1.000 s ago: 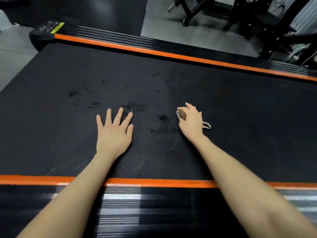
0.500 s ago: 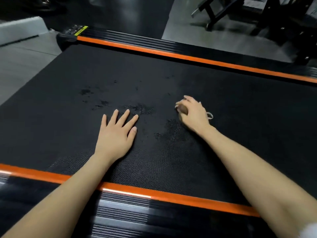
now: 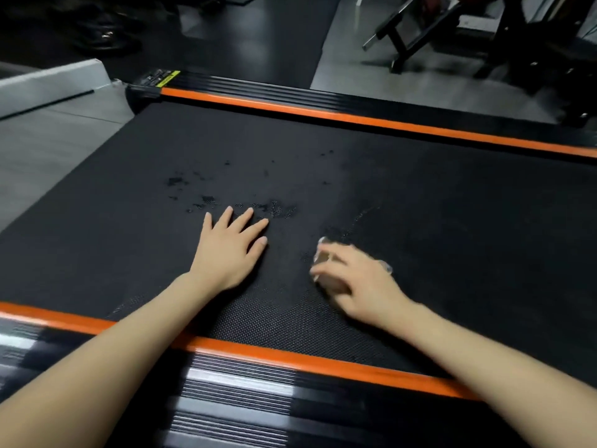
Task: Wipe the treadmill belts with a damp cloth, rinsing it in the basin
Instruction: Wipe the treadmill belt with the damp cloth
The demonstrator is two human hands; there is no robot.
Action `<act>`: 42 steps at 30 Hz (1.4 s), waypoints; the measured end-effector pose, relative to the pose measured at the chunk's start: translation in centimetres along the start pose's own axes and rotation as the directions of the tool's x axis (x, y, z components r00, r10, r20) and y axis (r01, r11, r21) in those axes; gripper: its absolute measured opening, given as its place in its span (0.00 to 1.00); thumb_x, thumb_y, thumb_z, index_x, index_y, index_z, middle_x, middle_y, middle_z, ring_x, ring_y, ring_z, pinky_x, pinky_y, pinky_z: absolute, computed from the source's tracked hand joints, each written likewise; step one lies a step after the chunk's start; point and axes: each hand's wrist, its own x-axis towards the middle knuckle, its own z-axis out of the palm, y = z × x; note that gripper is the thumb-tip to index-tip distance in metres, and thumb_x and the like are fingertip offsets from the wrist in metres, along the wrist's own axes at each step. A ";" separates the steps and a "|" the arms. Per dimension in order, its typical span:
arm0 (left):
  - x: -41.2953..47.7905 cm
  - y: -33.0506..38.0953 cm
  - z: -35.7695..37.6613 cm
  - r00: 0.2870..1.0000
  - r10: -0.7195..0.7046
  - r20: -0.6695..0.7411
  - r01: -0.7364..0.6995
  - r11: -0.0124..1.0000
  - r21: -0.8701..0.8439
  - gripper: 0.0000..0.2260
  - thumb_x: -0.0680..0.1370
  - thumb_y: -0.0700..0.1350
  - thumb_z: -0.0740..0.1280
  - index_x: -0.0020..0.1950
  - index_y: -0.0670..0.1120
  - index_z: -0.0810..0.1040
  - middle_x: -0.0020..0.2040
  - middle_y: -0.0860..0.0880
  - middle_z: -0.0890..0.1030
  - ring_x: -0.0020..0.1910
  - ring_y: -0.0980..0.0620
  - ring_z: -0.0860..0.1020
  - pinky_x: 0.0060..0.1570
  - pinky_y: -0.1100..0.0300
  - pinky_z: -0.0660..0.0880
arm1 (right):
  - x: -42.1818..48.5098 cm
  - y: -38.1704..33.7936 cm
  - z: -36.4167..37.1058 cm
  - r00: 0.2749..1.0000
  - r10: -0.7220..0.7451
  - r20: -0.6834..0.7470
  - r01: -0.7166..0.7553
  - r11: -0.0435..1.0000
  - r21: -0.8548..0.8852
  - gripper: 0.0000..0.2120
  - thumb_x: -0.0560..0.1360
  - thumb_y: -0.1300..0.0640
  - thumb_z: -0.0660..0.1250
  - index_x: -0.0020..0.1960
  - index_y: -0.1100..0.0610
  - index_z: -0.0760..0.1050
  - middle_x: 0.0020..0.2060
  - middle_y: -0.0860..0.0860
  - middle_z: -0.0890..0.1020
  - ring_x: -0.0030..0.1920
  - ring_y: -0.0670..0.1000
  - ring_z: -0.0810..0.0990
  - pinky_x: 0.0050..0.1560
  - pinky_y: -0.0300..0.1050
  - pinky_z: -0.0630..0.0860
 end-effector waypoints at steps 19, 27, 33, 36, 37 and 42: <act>14.6 -5.0 0.1 0.998 0.056 -0.006 -0.056 0.998 -0.012 0.23 0.82 0.58 0.46 0.77 0.58 0.55 0.78 0.47 0.54 0.76 0.39 0.48 0.72 0.40 0.45 | 10.2 6.8 0.6 0.734 0.610 -0.300 -0.636 0.771 0.013 0.14 0.72 0.62 0.66 0.55 0.53 0.80 0.66 0.54 0.73 0.68 0.59 0.68 0.68 0.63 0.58; 14.7 -4.5 1.1 0.998 0.057 0.000 -0.057 0.998 -0.005 0.24 0.80 0.60 0.44 0.77 0.58 0.53 0.78 0.48 0.52 0.76 0.40 0.47 0.72 0.40 0.42 | 7.0 -3.3 4.0 0.965 0.236 -0.113 -0.239 0.971 -0.014 0.16 0.66 0.61 0.72 0.52 0.50 0.80 0.62 0.54 0.77 0.65 0.61 0.72 0.65 0.66 0.61; 14.4 -4.4 1.1 0.997 0.071 -0.031 -0.072 0.997 -0.021 0.24 0.81 0.59 0.45 0.77 0.57 0.56 0.78 0.47 0.54 0.76 0.40 0.48 0.73 0.40 0.42 | 11.5 7.1 0.4 0.835 0.516 -0.194 -0.536 0.842 -0.068 0.17 0.67 0.65 0.68 0.54 0.54 0.80 0.63 0.57 0.75 0.64 0.62 0.72 0.63 0.69 0.65; 14.5 -4.2 1.4 0.997 0.060 -0.042 -0.061 0.998 -0.021 0.24 0.81 0.59 0.43 0.77 0.57 0.57 0.78 0.47 0.55 0.76 0.39 0.49 0.73 0.40 0.43 | 14.5 10.2 -0.1 0.581 0.744 -0.330 -0.785 0.619 0.015 0.10 0.73 0.59 0.65 0.53 0.54 0.80 0.64 0.56 0.74 0.65 0.60 0.71 0.64 0.62 0.64; 14.5 -4.2 1.4 0.998 0.056 -0.039 -0.057 0.998 -0.019 0.25 0.80 0.59 0.42 0.77 0.57 0.57 0.78 0.47 0.55 0.76 0.39 0.49 0.73 0.39 0.43 | 15.0 9.2 0.6 0.593 0.727 -0.347 -0.775 0.632 0.000 0.10 0.72 0.60 0.65 0.52 0.55 0.80 0.63 0.57 0.76 0.63 0.61 0.72 0.63 0.63 0.66; 14.6 -4.2 1.4 0.998 0.059 -0.028 -0.058 0.998 0.004 0.29 0.77 0.60 0.38 0.77 0.57 0.56 0.78 0.47 0.55 0.76 0.39 0.49 0.73 0.40 0.43 | 12.4 -0.6 4.4 0.953 0.274 -0.129 -0.279 0.960 -0.019 0.13 0.70 0.56 0.61 0.52 0.53 0.80 0.62 0.55 0.76 0.64 0.62 0.72 0.67 0.63 0.60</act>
